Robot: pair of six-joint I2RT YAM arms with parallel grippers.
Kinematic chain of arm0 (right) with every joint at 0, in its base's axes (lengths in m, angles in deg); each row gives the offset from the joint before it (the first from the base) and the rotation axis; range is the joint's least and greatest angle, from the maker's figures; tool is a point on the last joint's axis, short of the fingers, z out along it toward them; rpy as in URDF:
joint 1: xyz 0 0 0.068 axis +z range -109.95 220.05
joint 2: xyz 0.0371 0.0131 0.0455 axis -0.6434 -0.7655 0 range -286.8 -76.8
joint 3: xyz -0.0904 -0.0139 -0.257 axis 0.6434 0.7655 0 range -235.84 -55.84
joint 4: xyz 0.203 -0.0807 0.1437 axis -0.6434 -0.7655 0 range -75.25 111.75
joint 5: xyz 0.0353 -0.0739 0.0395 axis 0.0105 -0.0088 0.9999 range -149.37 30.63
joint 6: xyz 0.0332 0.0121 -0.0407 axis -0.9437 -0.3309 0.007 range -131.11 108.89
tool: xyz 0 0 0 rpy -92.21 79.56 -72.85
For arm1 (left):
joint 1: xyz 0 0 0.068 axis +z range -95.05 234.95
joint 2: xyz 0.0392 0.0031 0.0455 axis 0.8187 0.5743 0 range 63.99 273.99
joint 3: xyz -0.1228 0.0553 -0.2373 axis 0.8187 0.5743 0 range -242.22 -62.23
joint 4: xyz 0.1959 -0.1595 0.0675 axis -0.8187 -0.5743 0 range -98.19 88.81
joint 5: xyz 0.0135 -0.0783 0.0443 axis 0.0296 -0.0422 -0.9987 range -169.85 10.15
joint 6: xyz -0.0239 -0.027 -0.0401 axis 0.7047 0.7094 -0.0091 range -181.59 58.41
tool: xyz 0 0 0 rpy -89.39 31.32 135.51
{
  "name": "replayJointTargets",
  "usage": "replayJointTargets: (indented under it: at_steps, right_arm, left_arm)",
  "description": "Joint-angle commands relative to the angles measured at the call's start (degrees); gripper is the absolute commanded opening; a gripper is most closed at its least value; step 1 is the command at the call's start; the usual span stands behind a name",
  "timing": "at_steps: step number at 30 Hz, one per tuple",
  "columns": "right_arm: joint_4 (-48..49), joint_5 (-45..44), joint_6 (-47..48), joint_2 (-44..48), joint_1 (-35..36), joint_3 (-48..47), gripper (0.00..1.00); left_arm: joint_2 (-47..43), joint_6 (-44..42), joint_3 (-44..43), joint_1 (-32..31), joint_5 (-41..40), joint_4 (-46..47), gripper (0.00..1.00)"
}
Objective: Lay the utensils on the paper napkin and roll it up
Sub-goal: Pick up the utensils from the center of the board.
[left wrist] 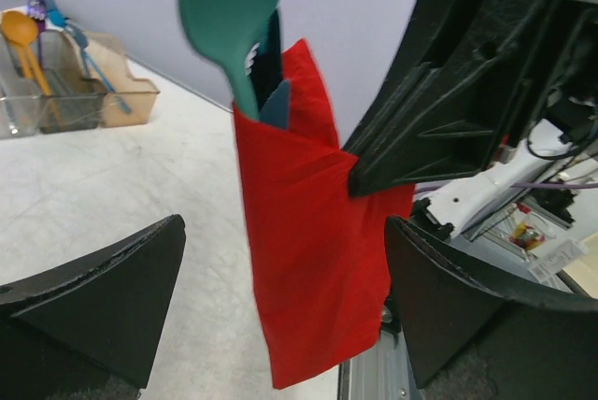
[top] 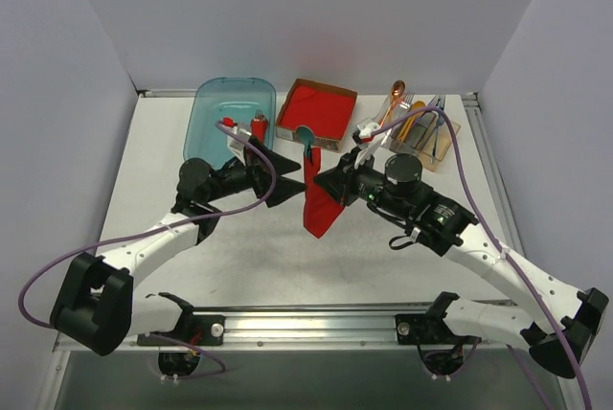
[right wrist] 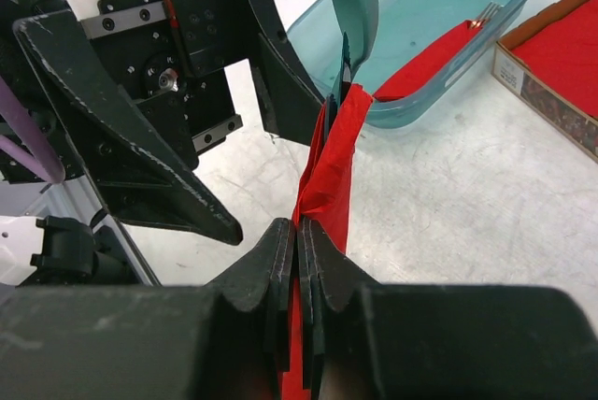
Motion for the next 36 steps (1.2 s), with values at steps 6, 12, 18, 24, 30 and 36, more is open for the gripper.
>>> replayJointTargets:
  at_steps: [6, 12, 18, 24, 30, 36]
  right_arm:
    - [3.9, 3.1, -1.5, 2.5, 0.3, -3.7, 0.0]
    - [4.7, 3.9, -1.9, 3.3, 0.3, -3.4, 0.0]
    - [5.0, 4.0, -2.1, 3.5, 0.4, -3.3, 0.0]
    - [6.4, 4.6, -2.8, 3.5, 0.3, -2.6, 0.0]
    - [7.3, 5.0, -3.3, 3.7, 0.4, -2.2, 0.0]
    - [7.7, 5.2, -3.5, 3.7, 0.4, -1.8, 0.0]
  left_arm:
    - [2.4, 5.1, -4.5, -2.7, 6.9, 10.2, 0.97]
    - [4.4, 4.5, -4.4, -3.6, 6.1, 9.9, 0.96]
    - [6.2, 7.7, -3.7, -3.9, 5.8, 15.3, 0.97]
    - [8.1, 9.8, -4.5, -4.5, 6.1, 19.4, 0.98]
    - [9.4, 12.2, -4.5, -4.6, 6.8, 22.4, 0.93]
    - [10.5, 15.0, -4.5, -4.6, 7.4, 26.3, 0.83]
